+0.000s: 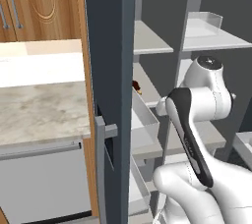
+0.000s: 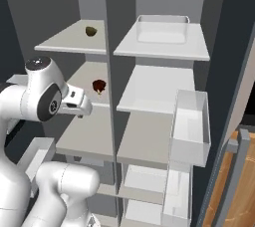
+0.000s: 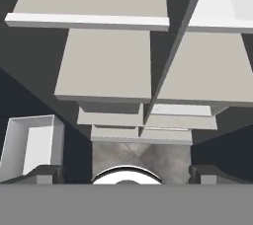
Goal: Pick up the frozen steak from the freezer, place it on any shelf in the fridge, and close the fridge and freezer doors when done.
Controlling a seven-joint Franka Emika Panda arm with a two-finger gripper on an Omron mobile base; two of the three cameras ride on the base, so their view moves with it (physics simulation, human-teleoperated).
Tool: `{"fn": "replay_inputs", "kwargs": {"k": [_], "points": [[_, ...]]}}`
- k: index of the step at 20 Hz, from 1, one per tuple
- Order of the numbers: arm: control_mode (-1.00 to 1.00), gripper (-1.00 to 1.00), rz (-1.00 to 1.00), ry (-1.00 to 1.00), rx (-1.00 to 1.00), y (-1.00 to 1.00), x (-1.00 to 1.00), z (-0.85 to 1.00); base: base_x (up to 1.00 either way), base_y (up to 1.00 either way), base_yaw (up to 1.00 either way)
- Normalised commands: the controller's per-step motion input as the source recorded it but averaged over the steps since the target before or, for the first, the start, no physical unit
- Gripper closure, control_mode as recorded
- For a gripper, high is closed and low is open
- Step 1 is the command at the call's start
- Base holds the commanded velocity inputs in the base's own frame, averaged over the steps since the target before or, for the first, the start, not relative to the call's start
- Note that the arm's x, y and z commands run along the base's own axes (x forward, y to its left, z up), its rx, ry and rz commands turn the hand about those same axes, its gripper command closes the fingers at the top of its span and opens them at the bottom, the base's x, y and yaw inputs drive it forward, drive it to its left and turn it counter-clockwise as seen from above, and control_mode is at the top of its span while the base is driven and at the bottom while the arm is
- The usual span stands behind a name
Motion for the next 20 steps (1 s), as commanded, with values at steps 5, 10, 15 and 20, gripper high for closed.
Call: {"fn": "replay_inputs", "kwargs": {"k": [5,10,15,20], "points": [[-1.00,-1.00,0.00,-0.09,0.01,0.00,0.59,0.00,0.05,0.02,0.00],[-1.00,-1.00,0.00,-0.15,0.00,0.03,0.98,0.00,0.00,0.00,0.00],[-1.00,-1.00,-0.01,0.01,0.00,0.07,0.82,0.00,0.00,0.00,0.00],[-1.00,-1.00,-0.06,0.07,0.00,0.42,0.54,-0.09,0.00,0.00,0.00]]}}
